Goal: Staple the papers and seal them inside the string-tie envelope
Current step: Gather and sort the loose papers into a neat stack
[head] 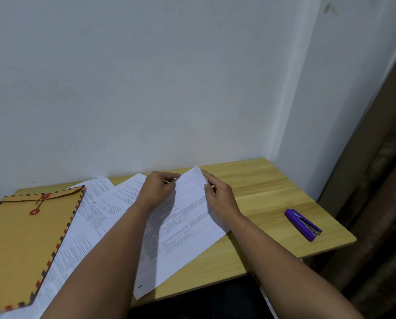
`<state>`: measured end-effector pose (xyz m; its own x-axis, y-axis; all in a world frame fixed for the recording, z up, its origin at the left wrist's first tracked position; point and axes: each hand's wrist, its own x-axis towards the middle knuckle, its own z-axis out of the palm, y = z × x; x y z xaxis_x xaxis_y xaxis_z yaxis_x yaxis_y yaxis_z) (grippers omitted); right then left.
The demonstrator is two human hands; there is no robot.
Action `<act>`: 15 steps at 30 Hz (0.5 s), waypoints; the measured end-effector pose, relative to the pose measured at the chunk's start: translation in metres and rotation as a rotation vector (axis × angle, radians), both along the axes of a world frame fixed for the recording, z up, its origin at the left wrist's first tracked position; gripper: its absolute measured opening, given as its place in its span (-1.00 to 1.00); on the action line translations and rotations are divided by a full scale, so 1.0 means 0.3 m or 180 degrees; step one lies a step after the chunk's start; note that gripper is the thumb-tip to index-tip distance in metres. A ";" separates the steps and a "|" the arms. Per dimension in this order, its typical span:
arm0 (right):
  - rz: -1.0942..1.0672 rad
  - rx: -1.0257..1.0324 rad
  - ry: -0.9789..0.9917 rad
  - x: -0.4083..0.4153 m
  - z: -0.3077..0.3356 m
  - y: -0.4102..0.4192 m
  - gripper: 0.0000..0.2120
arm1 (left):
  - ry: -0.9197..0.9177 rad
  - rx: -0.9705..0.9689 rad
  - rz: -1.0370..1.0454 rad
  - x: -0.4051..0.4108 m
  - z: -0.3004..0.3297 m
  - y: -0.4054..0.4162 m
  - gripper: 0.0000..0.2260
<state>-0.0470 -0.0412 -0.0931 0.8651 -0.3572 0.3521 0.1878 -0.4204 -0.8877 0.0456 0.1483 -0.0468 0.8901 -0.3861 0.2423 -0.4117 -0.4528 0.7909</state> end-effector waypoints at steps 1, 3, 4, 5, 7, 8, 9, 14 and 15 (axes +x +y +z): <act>0.0010 -0.0003 0.0010 0.000 0.003 0.003 -0.53 | 0.0011 -0.0011 -0.0012 -0.002 0.002 0.001 -0.75; 0.0027 0.0060 0.0037 0.004 0.006 0.007 -0.53 | 0.0035 -0.0015 -0.0031 -0.007 0.007 0.003 -0.75; 0.0040 0.0118 0.0051 0.005 0.011 0.011 -0.53 | 0.0046 -0.0013 -0.0044 -0.010 0.010 0.003 -0.75; 0.0048 0.0173 0.0062 0.005 0.013 0.014 -0.54 | 0.0048 -0.0004 -0.0066 -0.011 0.011 0.006 -0.75; 0.0073 0.0279 0.0077 0.007 0.017 0.018 -0.55 | 0.0034 0.0033 -0.0131 -0.014 0.012 0.011 -0.76; 0.0061 0.0325 0.0080 0.010 0.014 0.019 -0.55 | 0.0019 0.0056 -0.0149 -0.015 0.012 0.014 -0.77; 0.0021 0.0331 0.0091 0.014 0.007 0.018 -0.55 | -0.0003 0.0075 -0.0149 -0.015 0.012 0.017 -0.77; -0.0031 -0.0089 0.0075 0.026 -0.029 0.004 -0.51 | -0.0049 0.0050 -0.0091 -0.007 0.017 0.027 -0.78; 0.0003 -0.0091 0.0064 0.021 -0.033 0.004 -0.51 | -0.0045 0.0040 -0.0084 -0.005 0.017 0.029 -0.78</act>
